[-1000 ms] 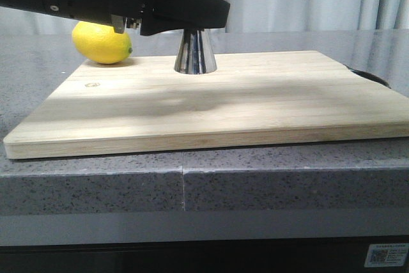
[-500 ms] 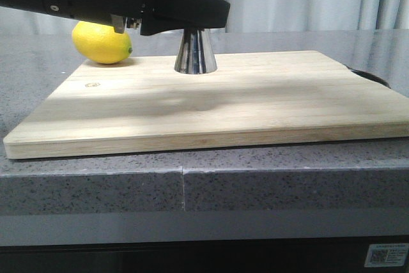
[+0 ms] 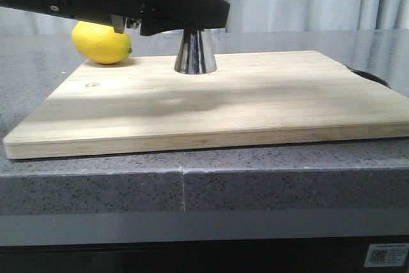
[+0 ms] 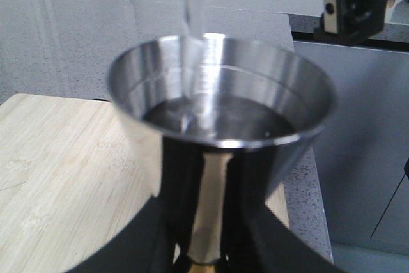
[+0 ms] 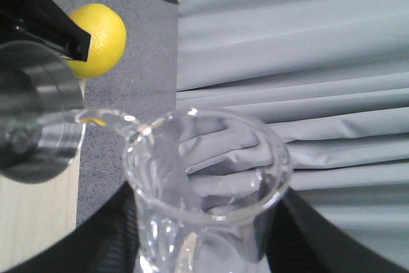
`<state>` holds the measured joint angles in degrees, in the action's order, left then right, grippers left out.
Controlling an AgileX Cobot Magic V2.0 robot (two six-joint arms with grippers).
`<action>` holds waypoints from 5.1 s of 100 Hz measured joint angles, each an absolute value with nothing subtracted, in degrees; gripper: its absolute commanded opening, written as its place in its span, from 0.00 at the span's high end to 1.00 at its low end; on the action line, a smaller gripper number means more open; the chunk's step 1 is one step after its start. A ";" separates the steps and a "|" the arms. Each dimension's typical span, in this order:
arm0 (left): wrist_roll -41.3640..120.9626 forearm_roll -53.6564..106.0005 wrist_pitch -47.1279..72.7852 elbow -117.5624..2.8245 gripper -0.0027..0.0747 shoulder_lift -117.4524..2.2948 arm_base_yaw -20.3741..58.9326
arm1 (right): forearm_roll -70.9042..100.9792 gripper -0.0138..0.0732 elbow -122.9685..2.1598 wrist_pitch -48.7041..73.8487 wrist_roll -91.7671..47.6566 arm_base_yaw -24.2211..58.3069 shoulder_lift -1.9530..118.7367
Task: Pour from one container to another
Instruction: 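Hold the tilted beaker, pouring water into the jigger held by left gripper, then tilt the beaker upright and lower it with the right gripper, then set the beaker on the board and open the right gripper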
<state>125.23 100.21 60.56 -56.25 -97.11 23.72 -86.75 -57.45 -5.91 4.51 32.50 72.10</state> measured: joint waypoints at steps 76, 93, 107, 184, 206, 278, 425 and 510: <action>125.23 100.21 60.56 -56.25 0.94 -97.11 23.72 | -92.50 0.60 -57.45 -5.91 4.51 32.50 72.10; 125.23 100.21 60.56 -56.25 0.94 -97.11 23.72 | -93.60 0.60 -57.45 -5.91 4.51 32.50 72.10; 125.23 100.21 60.56 -56.25 0.94 -97.11 23.72 | -94.18 0.60 -57.45 -5.91 4.51 32.50 72.10; 125.23 100.21 60.56 -56.25 0.94 -97.11 23.72 | -87.27 0.60 -57.45 -4.40 4.51 32.50 72.10; 125.23 100.21 60.56 -56.25 0.94 -97.11 23.72 | -77.55 0.60 -57.45 -3.37 4.51 32.50 72.10; 125.23 100.21 60.56 -56.25 0.94 -97.11 23.72 | -33.94 0.60 -57.45 -0.86 4.61 30.53 72.10; 125.23 100.21 60.46 -56.25 0.94 -97.11 23.72 | -17.71 0.61 -36.62 -48.00 4.61 11.72 91.93; 125.23 100.18 60.46 -56.25 0.94 -97.11 23.72 | -17.71 0.61 -38.24 -52.66 4.61 10.44 100.11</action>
<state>125.23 100.18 60.46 -56.25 -97.11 23.72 -17.71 -38.24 -52.66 4.61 10.44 100.11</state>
